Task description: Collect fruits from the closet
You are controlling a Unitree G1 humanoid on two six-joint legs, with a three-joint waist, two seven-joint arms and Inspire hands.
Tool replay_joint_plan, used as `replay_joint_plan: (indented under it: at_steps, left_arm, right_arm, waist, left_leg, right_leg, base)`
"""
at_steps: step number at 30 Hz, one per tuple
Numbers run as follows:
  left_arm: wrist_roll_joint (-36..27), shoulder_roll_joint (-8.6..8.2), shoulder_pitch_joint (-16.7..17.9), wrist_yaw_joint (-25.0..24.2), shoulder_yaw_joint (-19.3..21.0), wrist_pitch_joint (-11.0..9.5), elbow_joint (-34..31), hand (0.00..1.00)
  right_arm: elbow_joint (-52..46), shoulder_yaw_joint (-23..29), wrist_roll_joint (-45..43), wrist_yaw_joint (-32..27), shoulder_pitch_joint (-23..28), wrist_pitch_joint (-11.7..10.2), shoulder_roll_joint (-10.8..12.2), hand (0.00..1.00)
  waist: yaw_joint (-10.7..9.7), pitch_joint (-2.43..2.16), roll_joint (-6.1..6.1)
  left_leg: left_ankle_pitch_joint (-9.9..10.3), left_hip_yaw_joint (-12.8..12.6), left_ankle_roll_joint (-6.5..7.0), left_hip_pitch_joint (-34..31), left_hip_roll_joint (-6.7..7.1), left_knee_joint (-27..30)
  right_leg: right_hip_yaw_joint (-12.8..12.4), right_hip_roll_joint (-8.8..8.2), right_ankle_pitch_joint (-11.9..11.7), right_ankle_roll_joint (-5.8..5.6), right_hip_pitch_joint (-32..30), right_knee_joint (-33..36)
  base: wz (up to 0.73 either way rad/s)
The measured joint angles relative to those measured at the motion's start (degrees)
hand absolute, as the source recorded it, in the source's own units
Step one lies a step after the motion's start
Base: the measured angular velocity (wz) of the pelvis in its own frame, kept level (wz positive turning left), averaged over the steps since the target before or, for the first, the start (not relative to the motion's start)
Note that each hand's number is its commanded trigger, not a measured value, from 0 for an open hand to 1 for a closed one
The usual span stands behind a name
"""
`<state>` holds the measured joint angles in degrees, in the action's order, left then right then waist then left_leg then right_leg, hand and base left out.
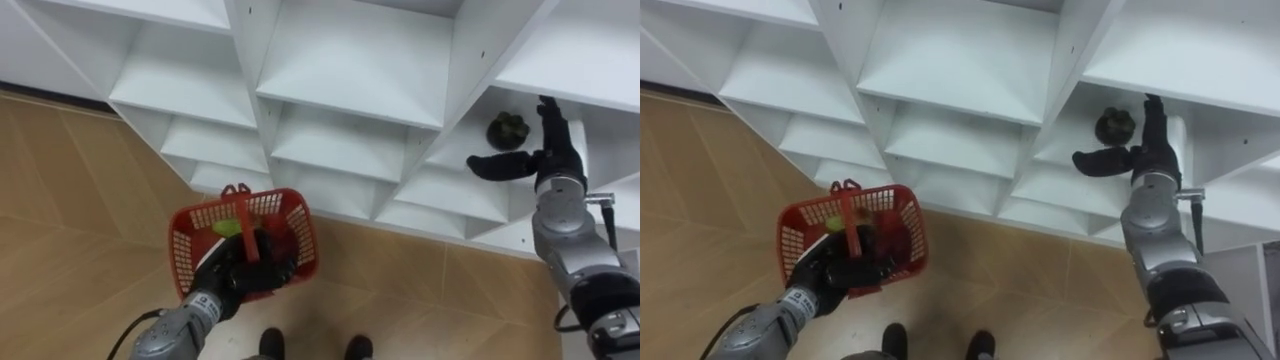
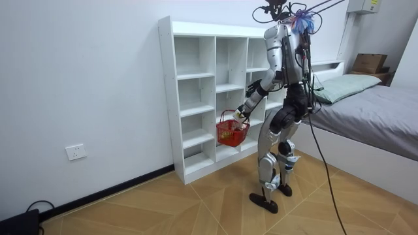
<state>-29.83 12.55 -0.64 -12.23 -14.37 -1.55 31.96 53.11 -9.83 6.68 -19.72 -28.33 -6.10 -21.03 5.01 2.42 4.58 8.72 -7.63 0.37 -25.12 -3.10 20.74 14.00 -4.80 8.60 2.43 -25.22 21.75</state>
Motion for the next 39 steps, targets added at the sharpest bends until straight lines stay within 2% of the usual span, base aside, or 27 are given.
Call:
replay_joint_plan:
  at_steps: [13,21,25,39]
  left_arm:
    - [0.0,-0.01,-0.1,0.0,0.2,0.8,0.0,1.00]
    - [-0.1,-0.11,-0.5,0.4,0.6,0.8,0.0,1.00]
    - [-0.1,-0.51,-1.2,0.7,0.5,1.0,0.0,1.00]
    - [0.0,-0.49,-2.7,1.7,-0.9,1.1,0.0,1.00]
  right_arm:
    - [0.0,2.2,0.0,-0.2,-0.1,1.1,-0.4,0.00]
    - [0.6,2.2,2.3,-0.4,-0.3,1.4,-0.7,0.00]
    - [0.6,2.2,3.9,-1.4,-0.5,2.1,-0.7,0.00]
    - [0.4,2.2,6.5,-5.4,-2.1,1.8,-1.1,0.00]
  waist:
    - [0.1,0.00,0.02]
    - [0.2,0.03,0.03]
    - [0.2,0.05,0.02]
    - [0.0,0.24,0.01]
  left_leg:
    - [-0.7,-0.1,0.16,-3.0,0.28,1.1]
    - [-0.9,-0.1,0.45,-3.7,0.68,1.1]
    - [-1.0,-0.1,0.47,-4.5,0.64,1.2]
    - [-1.0,-0.1,0.47,-6.3,0.65,0.9]
  right_leg:
    - [0.0,-0.85,0.4,0.46,-3.8,2.4]
    - [0.0,-1.35,0.5,0.33,-4.7,3.1]
    - [0.1,-1.34,0.5,0.33,-5.3,3.0]
    - [0.1,-1.32,0.5,0.32,-7.1,2.9]
  base:
    - [0.00]
    - [0.00]
    - [0.00]
    - [0.00]
